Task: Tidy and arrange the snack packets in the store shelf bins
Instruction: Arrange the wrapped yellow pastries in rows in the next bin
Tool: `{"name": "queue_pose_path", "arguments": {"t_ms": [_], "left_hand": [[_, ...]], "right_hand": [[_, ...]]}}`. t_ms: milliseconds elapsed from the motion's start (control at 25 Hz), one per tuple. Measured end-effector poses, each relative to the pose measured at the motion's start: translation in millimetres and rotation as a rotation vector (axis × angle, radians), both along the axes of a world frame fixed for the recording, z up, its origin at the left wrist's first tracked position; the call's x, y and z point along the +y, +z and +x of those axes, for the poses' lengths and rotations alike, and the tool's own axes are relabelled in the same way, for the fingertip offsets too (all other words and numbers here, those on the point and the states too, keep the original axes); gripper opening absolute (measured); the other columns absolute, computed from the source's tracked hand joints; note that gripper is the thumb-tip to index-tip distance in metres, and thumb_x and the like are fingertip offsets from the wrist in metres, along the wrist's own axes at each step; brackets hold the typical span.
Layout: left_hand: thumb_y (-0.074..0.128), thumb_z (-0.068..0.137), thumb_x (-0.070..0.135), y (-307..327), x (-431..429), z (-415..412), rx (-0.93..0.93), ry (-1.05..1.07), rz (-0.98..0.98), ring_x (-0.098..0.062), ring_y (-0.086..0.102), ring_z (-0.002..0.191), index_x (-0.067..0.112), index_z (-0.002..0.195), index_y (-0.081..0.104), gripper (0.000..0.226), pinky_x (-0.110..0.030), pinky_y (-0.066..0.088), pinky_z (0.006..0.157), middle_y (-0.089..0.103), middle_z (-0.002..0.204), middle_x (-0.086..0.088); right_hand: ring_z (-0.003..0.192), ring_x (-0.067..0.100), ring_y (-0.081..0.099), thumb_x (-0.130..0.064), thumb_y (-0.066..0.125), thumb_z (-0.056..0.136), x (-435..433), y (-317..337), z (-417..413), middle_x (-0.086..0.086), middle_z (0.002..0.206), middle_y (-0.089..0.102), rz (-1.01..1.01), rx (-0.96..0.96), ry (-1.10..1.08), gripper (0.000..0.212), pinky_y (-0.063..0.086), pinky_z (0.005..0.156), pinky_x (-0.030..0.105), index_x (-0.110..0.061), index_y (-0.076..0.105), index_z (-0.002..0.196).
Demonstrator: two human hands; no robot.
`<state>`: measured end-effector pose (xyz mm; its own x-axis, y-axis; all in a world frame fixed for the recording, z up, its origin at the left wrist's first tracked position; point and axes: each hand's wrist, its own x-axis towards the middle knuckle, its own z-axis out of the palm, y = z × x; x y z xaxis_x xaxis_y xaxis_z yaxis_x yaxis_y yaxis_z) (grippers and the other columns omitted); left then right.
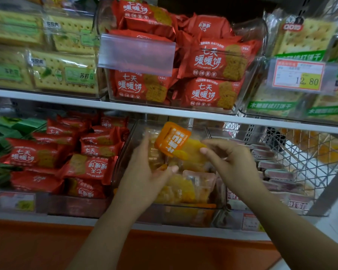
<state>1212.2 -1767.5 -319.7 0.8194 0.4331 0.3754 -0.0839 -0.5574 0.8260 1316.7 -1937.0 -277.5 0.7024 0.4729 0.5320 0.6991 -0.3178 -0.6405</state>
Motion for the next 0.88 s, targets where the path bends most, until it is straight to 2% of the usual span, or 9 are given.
{"name": "queue_pose_path", "arguments": {"t_ms": [80, 200, 280, 360, 480, 560, 640, 760, 880], "left_hand": [[0.069, 0.079, 0.041, 6.7, 2.6, -4.2, -0.155, 0.054, -0.058, 0.001, 0.034, 0.130, 0.042, 0.145, 0.016, 0.084, -0.029, 0.035, 0.104, 0.034, 0.145, 0.019], [0.070, 0.079, 0.034, 10.5, 5.2, -11.6, -0.129, -0.029, 0.070, 0.007, 0.051, 0.110, 0.043, 0.127, 0.046, 0.054, -0.015, 0.042, 0.089, 0.055, 0.118, 0.025], [0.073, 0.077, 0.037, 9.3, 3.5, -13.9, -0.084, -0.099, 0.224, 0.002, 0.057, 0.096, 0.038, 0.113, 0.060, 0.038, -0.018, 0.047, 0.080, 0.060, 0.098, 0.022], [0.070, 0.079, 0.037, 6.2, 2.9, -14.1, -0.064, -0.119, 0.333, -0.002, 0.056, 0.084, 0.029, 0.105, 0.068, 0.027, -0.022, 0.046, 0.072, 0.055, 0.086, 0.018], [0.066, 0.085, 0.026, 4.3, 11.8, -14.5, -0.059, -0.044, 0.332, -0.002, 0.054, 0.083, 0.023, 0.100, 0.069, 0.016, -0.023, 0.046, 0.073, 0.051, 0.089, 0.017], [0.063, 0.086, 0.024, 5.5, 19.5, -17.3, -0.074, 0.053, 0.330, -0.003, 0.055, 0.084, 0.019, 0.100, 0.067, 0.015, -0.025, 0.049, 0.074, 0.056, 0.094, 0.013], [0.062, 0.088, 0.022, 9.0, 24.8, -21.3, -0.096, 0.143, 0.305, 0.000, 0.057, 0.079, 0.018, 0.099, 0.066, 0.013, -0.023, 0.049, 0.067, 0.062, 0.089, 0.011], [0.060, 0.090, 0.022, 12.6, 28.1, -26.7, -0.124, 0.249, 0.254, 0.003, 0.056, 0.074, 0.018, 0.107, 0.064, 0.019, -0.014, 0.042, 0.059, 0.062, 0.080, 0.013], [0.058, 0.091, 0.020, 13.1, 32.5, -29.2, -0.155, 0.321, 0.211, 0.008, 0.051, 0.070, 0.019, 0.108, 0.062, 0.018, -0.007, 0.034, 0.056, 0.053, 0.078, 0.024]], "right_hand": [[0.071, -0.002, 0.058, -0.020, 0.069, 0.081, 0.4, 5.1, -5.4, -0.029, 0.069, 0.061, -0.054, -0.021, 0.044, 0.020, 0.045, 0.060, 0.009, -0.036, 0.065, 0.093], [0.071, 0.002, 0.055, -0.022, 0.075, 0.074, 1.4, 8.6, -11.9, -0.018, 0.076, 0.065, -0.049, -0.048, 0.073, 0.024, 0.045, 0.060, 0.010, -0.041, 0.061, 0.078], [0.075, 0.001, 0.058, -0.024, 0.077, 0.072, 4.0, 12.2, -19.0, -0.010, 0.079, 0.067, -0.056, -0.048, 0.129, 0.021, 0.047, 0.063, 0.013, -0.038, 0.062, 0.076], [0.081, -0.002, 0.061, -0.025, 0.076, 0.073, 7.2, 14.7, -25.4, -0.014, 0.083, 0.068, -0.123, -0.079, 0.231, 0.015, 0.047, 0.070, 0.010, -0.034, 0.064, 0.078], [0.089, -0.001, 0.062, -0.038, 0.065, 0.076, 3.6, 14.4, -12.1, -0.015, 0.093, 0.068, -0.072, -0.016, 0.236, 0.022, 0.047, 0.077, 0.011, -0.029, 0.066, 0.096], [0.093, 0.000, 0.061, -0.046, 0.058, 0.078, -5.9, 9.6, 7.0, -0.017, 0.099, 0.066, -0.073, 0.076, 0.151, 0.026, 0.047, 0.077, 0.015, -0.035, 0.062, 0.101], [0.095, 0.006, 0.062, -0.041, 0.060, 0.084, -14.1, -1.2, 24.4, -0.012, 0.102, 0.067, -0.327, 0.089, 0.085, 0.023, 0.048, 0.080, 0.023, -0.036, 0.061, 0.106], [0.096, 0.011, 0.062, -0.032, 0.059, 0.089, -10.5, -18.3, 31.3, -0.005, 0.103, 0.069, -0.789, -0.058, 0.128, 0.023, 0.045, 0.093, 0.033, -0.029, 0.064, 0.111], [0.093, 0.008, 0.059, -0.031, 0.057, 0.090, -5.4, -21.2, 21.4, -0.008, 0.098, 0.069, -0.836, -0.189, 0.194, 0.019, 0.032, 0.093, 0.022, -0.026, 0.067, 0.106]]}}
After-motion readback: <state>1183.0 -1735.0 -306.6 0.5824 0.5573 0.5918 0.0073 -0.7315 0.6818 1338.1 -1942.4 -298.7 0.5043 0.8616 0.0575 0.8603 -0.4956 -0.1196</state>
